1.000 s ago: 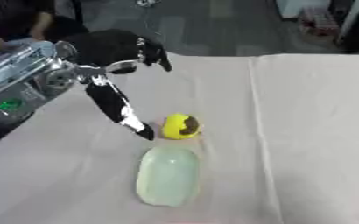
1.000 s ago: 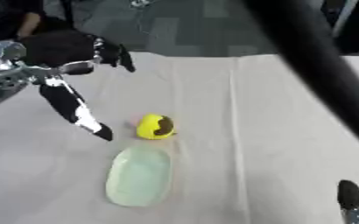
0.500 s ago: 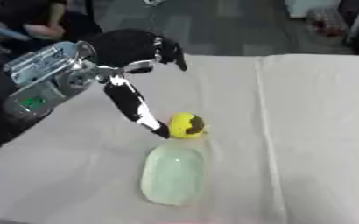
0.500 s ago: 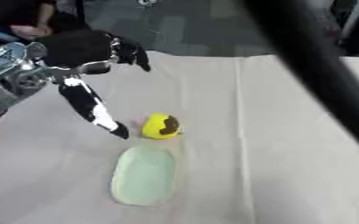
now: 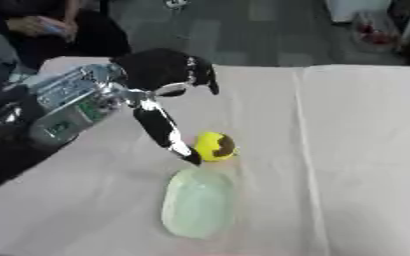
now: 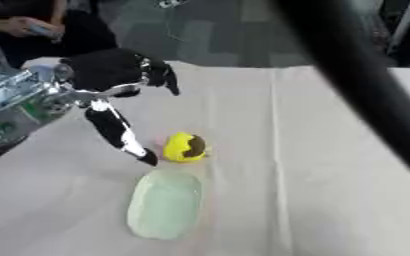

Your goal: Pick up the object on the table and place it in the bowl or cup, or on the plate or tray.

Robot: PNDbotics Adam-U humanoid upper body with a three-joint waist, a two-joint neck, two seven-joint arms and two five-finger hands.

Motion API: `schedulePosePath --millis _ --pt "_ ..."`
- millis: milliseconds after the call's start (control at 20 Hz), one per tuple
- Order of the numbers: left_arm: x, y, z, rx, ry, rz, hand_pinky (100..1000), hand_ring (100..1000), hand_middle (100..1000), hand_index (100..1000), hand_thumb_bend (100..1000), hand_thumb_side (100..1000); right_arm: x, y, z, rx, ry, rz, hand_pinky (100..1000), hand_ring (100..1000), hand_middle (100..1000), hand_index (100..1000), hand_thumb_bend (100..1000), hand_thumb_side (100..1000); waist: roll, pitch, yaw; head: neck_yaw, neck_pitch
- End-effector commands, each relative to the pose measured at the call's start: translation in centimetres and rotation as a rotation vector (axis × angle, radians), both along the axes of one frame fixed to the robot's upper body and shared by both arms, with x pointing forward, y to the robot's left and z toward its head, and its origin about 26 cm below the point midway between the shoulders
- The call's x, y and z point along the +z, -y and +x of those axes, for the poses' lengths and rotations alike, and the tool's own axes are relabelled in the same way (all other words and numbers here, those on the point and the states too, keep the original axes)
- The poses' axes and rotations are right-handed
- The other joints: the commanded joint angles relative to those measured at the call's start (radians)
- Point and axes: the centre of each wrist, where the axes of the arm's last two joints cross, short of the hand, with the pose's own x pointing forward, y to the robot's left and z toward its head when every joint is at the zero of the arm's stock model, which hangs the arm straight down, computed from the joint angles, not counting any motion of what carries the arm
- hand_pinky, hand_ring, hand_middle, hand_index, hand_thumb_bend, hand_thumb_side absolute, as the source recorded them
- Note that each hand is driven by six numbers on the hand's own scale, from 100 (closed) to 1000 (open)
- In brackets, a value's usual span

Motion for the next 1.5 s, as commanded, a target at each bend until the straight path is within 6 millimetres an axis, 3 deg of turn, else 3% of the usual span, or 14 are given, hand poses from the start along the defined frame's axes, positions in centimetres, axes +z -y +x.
schedulePosePath --millis 50,400,1200,1500 --pt "-0.8 -0.8 1.0 0.035 0.019 0.021 643 665 727 791 755 617 1.1 0.5 0.2 0.229 0.334 0.192 369 330 289 432 478 628 -0.001 -0.004 -0.008 0.019 -0.027" --pt "-2.9 -1.8 2.3 0.058 0.026 0.052 644 667 720 778 727 562 2.1 1.1 0.6 0.235 0.360 0.226 370 331 292 438 490 639 0.002 0.007 -0.032 0.046 -0.034" --pt "-7.0 -3.0 3.0 0.078 -0.066 0.037 632 653 721 792 748 542 3.5 1.7 1.2 0.251 0.394 0.278 373 331 294 443 506 647 -0.002 0.029 -0.054 0.073 -0.057" --pt "-7.2 -3.1 3.0 0.073 -0.066 0.029 625 644 713 789 715 556 3.6 1.8 1.2 0.252 0.397 0.279 373 331 294 443 506 646 0.000 0.031 -0.057 0.077 -0.058"
